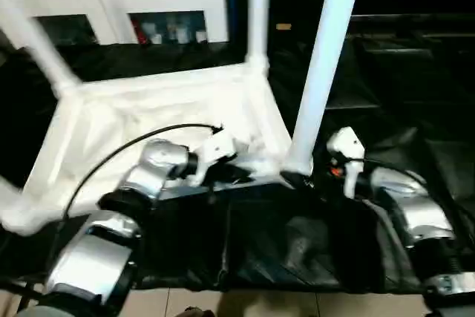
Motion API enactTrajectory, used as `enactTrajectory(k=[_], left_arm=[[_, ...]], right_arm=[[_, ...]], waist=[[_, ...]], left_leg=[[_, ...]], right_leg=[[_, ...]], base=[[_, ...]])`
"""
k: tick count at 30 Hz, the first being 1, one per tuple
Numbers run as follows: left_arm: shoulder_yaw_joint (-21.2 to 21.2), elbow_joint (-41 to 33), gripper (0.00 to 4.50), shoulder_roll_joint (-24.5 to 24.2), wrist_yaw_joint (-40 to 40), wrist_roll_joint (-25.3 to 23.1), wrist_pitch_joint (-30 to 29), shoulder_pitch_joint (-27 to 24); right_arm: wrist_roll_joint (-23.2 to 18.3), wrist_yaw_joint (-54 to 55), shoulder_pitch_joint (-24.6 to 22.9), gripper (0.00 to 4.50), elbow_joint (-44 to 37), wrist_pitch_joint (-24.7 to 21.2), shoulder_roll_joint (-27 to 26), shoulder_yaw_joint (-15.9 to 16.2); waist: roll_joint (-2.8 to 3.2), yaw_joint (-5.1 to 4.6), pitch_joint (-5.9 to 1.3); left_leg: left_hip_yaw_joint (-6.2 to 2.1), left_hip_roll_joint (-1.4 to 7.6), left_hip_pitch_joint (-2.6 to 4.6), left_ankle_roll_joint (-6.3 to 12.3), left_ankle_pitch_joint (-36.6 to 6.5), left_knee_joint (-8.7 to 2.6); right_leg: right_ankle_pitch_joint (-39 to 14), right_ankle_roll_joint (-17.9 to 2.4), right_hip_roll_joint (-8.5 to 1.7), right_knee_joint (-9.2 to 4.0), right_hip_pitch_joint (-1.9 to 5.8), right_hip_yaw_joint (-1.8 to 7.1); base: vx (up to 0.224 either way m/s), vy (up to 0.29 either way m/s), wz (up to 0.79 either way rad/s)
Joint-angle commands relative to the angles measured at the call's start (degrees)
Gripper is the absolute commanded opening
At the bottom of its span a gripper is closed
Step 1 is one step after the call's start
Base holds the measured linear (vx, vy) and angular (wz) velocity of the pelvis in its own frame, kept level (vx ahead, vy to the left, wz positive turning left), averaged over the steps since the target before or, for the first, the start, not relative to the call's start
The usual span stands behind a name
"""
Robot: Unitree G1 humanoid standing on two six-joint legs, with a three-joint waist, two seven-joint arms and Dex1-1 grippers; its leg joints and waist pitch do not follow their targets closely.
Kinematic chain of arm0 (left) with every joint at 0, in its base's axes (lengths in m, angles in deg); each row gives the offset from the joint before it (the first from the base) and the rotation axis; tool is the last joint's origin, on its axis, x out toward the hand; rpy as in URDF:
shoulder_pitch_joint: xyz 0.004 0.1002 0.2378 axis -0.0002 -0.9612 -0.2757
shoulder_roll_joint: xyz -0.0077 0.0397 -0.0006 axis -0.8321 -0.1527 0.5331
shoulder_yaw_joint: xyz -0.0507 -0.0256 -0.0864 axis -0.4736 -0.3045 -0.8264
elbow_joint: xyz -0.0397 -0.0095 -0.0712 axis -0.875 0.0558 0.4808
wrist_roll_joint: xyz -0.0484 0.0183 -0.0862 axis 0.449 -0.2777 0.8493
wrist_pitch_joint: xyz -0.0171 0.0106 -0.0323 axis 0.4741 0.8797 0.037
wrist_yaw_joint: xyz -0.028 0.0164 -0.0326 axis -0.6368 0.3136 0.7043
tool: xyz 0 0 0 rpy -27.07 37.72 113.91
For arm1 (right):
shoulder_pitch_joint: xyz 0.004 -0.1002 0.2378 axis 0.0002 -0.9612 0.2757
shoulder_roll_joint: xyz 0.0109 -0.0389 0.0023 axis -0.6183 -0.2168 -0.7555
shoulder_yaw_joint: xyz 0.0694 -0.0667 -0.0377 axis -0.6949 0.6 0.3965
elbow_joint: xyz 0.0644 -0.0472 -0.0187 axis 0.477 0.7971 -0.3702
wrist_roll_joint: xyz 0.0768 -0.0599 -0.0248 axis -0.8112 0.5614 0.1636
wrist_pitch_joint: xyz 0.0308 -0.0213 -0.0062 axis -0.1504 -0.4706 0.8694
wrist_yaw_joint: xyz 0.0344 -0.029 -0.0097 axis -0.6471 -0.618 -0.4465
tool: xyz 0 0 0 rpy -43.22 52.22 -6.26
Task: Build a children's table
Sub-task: Rotate leg to tighten
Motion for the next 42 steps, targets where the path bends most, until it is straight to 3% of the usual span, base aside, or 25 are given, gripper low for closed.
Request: enactTrajectory(k=[1, 7, 9, 13, 15, 16, 18, 24, 29, 31, 33, 35, 37, 40, 42], left_arm=[[0.52, 0.07, 0.0, -1.41, -3.44, 0.46, 0.56, 0.09], [0.3, -0.14, 0.0, -4.22, -6.33, 0.78, 0.52, -0.12], [0.04, -0.55, 0.0, -4.84, -7.44, 1.22, 0.53, -0.46], [-0.1, -1.8, 0.0, -5.59, -9.43, 1.97, 0.24, -1.27], [-0.03, -1.99, 0.0, -5.6, -9.49, 2.02, 0.24, -1.42], [0.0, -2.02, 0.0, -5.58, -9.43, 2.02, 0.22, -1.43], [0.04, -1.96, 0.0, -5.59, -9.38, 2.06, 0.24, -1.42], [0.29, -1.89, 0.0, -5.85, -9.26, 2.11, 0.11, -1.33], [0.28, -1.74, 0.0, -5.82, -9.14, 1.98, 0.04, -1.16], [0.28, -1.51, 0.0, -5.62, -9.02, 1.95, -0.08, -1.07], [0.31, -1.45, 0.0, -5.58, -9.05, 1.93, -0.16, -1.05], [0.36, -1.37, 0.0, -5.49, -9.05, 1.92, -0.29, -0.97], [0.37, -1.36, 0.0, -5.38, -8.91, 1.92, -0.43, -0.91], [0.39, -0.83, 0.0, -4.27, -5.55, 1.12, -1.79, -0.38], [0.63, 0.24, 0.0, -3.11, -0.67, -0.41, -3.01, 0.36]], right_arm=[[-1.07, -3.42, 0.93, 4.3, -1.05, -0.5, 1.02, 0.54], [-1.43, -8.13, 2.28, 4.04, -1.42, -2.37, 1.95, 2.09], [-1.41, -8.88, 2.73, 3.91, -1.31, -2.26, 1.75, 2.73], [-0.96, -9.9, 4.0, 3.61, 0.29, -1.0, 0.2, 4.07], [-0.72, -10.18, 4.38, 3.45, 0.58, -0.87, -0.37, 4.47], [-0.55, -10.49, 4.62, 3.33, 0.69, -0.96, -0.68, 4.76], [-0.08, -11.04, 4.83, 3.18, 1.0, -0.7, -0.74, 5.45], [0.75, -11.75, 4.96, 2.64, 1.55, 0.02, -0.77, 6.53], [1.02, -11.75, 5.01, 2.48, 1.97, 0.33, -1.02, 7.05], [1.12, -11.77, 4.65, 2.46, 1.86, 0.37, -1.27, 7.33], [1.16, -11.78, 4.44, 2.45, 1.69, 0.36, -1.38, 7.42], [1.13, -11.71, 4.2, 2.44, 1.47, 0.28, -1.52, 7.53], [0.95, -11.33, 4.07, 2.44, 1.43, 0.02, -1.73, 7.44], [0.34, -8.24, 3.18, 2.43, 0.74, -1.78, -2.93, 6.5], [1.66, -2.79, 2.59, 2.43, 1.11, -2.2, -4.23, 5.83]], waist=[[-0.72, 0.1, -3.77], [-1.12, 0.08, -3.62], [-1.58, 0.02, -3.59], [-1.88, 0.09, -3.54], [-1.68, 0.1, -3.55], [-1.96, 0.15, -3.53], [-1.69, 0.24, -3.48], [-1.66, 0.38, -3.53], [-1.52, 0.33, -3.6], [-1.03, 0.36, -3.63], [-1.3, 0.28, -3.65], [-1.0, 0.34, -3.68], [-1.17, 0.26, -3.7], [-1.16, 0.25, -3.63], [-1.1, 0.25, -3.34]], left_leg=[[-1.34, 2.99, 2.51, 7.76, -7.94, -3.74], [-1.34, 2.88, 2.39, 5.9, -9.81, -3.94], [-1.29, 2.88, 2.37, 5.82, -9.95, -3.89], [-1.26, 2.91, 2.22, 6.01, -9.1, -3.77], [-1.28, 2.93, 2.29, 5.95, -8.87, -3.76], [-1.26, 2.96, 2.29, 5.96, -8.67, -3.73], [-1.29, 2.97, 2.35, 5.76, -8.91, -3.8], [-1.26, 2.85, 2.34, 5.64, -8.42, -3.67], [-1.28, 2.83, 2.38, 5.54, -8.5, -3.61], [-1.31, 2.79, 2.45, 5.38, -8.7, -3.58], [-1.28, 2.79, 2.46, 5.32, -8.69, -3.59], [-1.34, 2.77, 2.45, 5.31, -8.61, -3.57], [-1.3, 2.74, 2.47, 5.28, -8.65, -3.55], [-1.27, 2.76, 2.48, 5.15, -9.1, -3.61], [-1.29, 2.86, 2.63, 4.21, -11.21, -3.94]], right_leg=[[1.46, -17.07, -0.76, -1.89, 1.98, -0.26], [-0.62, -17.06, -0.95, -1.9, 2.08, -0.09], [-0.74, -17.16, -0.96, -1.9, 2.02, -0.07], [-1.02, -17.26, -1.04, -1.71, 1.87, 0.04], [-0.7, -17.49, -0.99, -1.57, 1.81, 0.01], [-0.45, -17.6, -0.99, -1.53, 1.83, 0.04], [-0.96, -17.53, -0.95, -1.5, 1.73, 0.03], [1.33, -17.72, -0.92, -1.3, 1.86, 0.07], [1.99, -17.95, -0.91, -1.24, 1.95, 0.02], [2.1, -18.01, -0.9, -1.2, 1.95, 0.0], [2.63, -18.09, -0.84, -1.22, 2.0, -0.02], [3.09, -18.23, -0.87, -1.14, 2.03, -0.05], [3.55, -18.35, -0.79, -1.13, 2.05, -0.07], [3.05, -18.33, -0.79, -1.18, 2.03, -0.05], [-0.33, -17.84, -0.82, -1.59, 1.85, 0.01]], base=[[0.0, 0.0, 0.0], [0.0, 0.0, 0.0], [0.0, 0.0, 0.0], [0.0, 0.0, 0.0], [0.0, 0.0, 0.0], [0.0, 0.0, 0.0], [0.0, 0.0, 0.0], [0.0, 0.0, 0.0], [0.0, 0.0, 0.0], [0.0, 0.0, 0.0], [0.0, 0.0, 0.0], [0.0, 0.0, 0.0], [0.0, 0.0, 0.0], [0.0, 0.0, 0.0], [0.0, 0.0, 0.0]])
